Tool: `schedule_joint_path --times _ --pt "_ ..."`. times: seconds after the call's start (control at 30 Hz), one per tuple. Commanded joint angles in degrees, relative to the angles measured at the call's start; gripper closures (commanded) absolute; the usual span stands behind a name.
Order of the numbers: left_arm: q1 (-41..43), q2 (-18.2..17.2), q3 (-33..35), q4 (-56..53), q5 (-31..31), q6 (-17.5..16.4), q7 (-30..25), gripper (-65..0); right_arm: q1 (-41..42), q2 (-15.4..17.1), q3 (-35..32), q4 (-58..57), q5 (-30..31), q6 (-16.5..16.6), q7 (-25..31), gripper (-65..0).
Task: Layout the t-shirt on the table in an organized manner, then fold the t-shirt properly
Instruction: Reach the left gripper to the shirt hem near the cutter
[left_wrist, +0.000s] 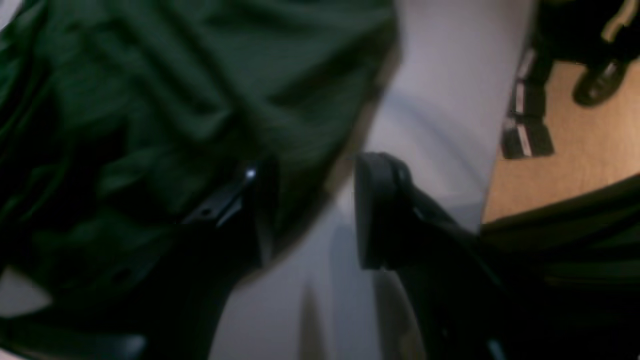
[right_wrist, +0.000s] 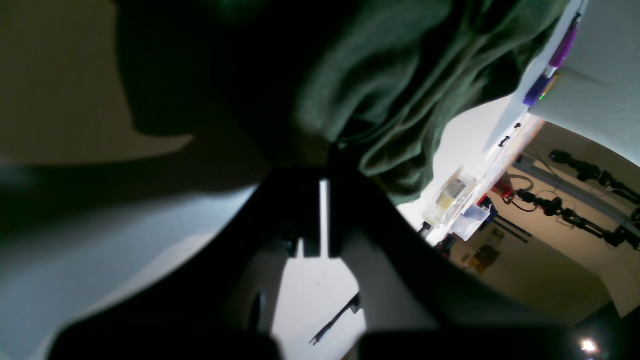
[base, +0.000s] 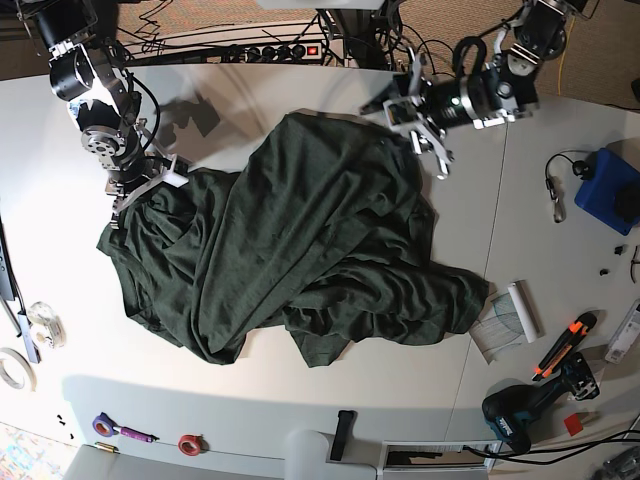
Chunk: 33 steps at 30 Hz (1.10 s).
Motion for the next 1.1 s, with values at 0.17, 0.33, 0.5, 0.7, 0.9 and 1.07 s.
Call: schedule_joint_path --times 0.17,0.33,0.5,0.7,0.9,1.07 --pt "-4.13 -0.02 3.91 0.68 0.46 9.51 4.59 -26.2 0.48 0.81 0.28 0.46 0.39 0.39 0.15 0.0" --pt "-5.14 0.09 3.91 -0.07 0.42 8.33 5.16 -26.2 0.48 0.81 0.28 0.46 0.39 0.42 -0.46 0.0" --pt "-5.29 0.11 3.91 -4.09 -1.36 5.95 5.11 -26.2 0.48 0.81 0.28 0.46 0.39 0.39 -0.42 0.0" --pt "-5.49 0.11 3.91 -6.97 -1.62 8.37 3.82 -15.6 0.48 0.81 0.28 0.46 0.39 0.39 -0.42 0.0" --pt "-6.62 0.22 3.89 -6.56 -6.58 8.37 3.76 0.0 0.48 0.81 0.28 0.46 0.39 0.37 -0.42 0.0" --pt "-8.31 0.2 3.85 -2.03 -10.34 8.37 3.85 0.0 0.48 0.81 0.28 0.46 0.39 0.35 -0.44 0.0"
